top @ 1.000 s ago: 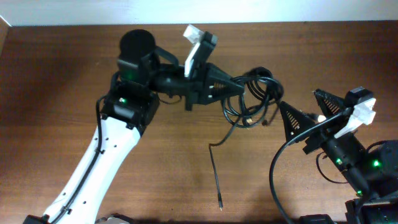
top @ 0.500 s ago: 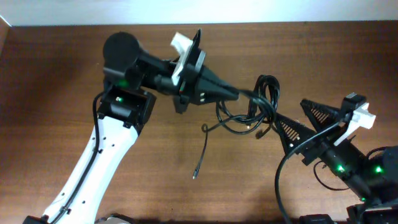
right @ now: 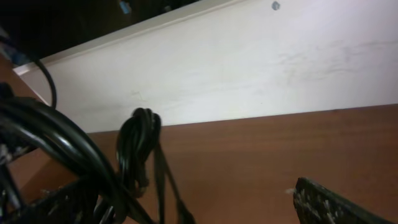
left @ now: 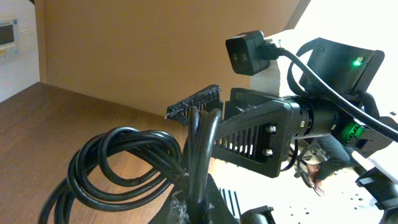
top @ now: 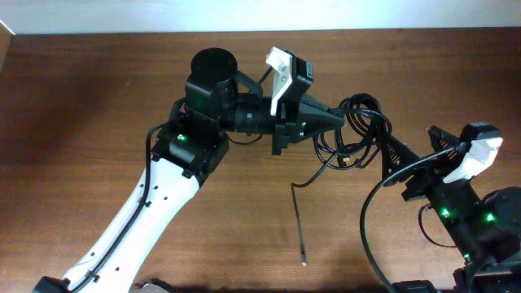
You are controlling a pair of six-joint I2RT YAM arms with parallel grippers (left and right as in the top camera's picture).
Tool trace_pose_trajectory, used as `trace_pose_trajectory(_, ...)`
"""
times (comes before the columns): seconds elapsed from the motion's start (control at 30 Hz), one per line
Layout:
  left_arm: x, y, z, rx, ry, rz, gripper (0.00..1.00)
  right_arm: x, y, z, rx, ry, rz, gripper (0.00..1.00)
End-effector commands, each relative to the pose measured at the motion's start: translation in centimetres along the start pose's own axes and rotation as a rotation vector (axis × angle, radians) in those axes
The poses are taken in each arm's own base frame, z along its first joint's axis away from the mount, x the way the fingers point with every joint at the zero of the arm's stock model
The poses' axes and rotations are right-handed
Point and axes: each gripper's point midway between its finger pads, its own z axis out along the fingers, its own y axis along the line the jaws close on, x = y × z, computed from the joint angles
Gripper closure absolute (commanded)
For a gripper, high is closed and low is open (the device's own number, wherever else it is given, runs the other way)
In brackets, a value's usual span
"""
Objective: Untangle cables
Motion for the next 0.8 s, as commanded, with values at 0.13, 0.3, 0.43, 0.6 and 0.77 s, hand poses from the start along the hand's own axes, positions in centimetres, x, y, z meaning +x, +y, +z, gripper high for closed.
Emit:
trace_pose_trajectory(0.13,-0.3,-2.2,-0.1,0.098,0.009,0.046,1.00,1.2,-2.9,2.5,0.123,0.062,0.009,0.01)
trace_pose_trajectory(0.3,0.3,-4.4,0.4,0.206,0.034,0.045,1.00,2.0,-3.8,4.8,0.136,0.103,0.018,0.01)
trace_pose_trajectory(0.43,0.7,-6.3,1.7,0.268,0.051,0.048,1.00,1.7,-7.9,4.9,0.364,0.074,0.004,0.01)
trace_pose_trajectory(0.6,0.7,-6.4,1.6,0.274,0.049,0.055,1.00,2.4,-11.9,3.8,0.597,0.101,-0.046,0.01)
trace_pose_trajectory(0.77,-0.7,-1.3,-2.3,0.092,0.002,0.006,1.00,2.5,-14.4,2.6,0.705,0.115,-0.057,0.01)
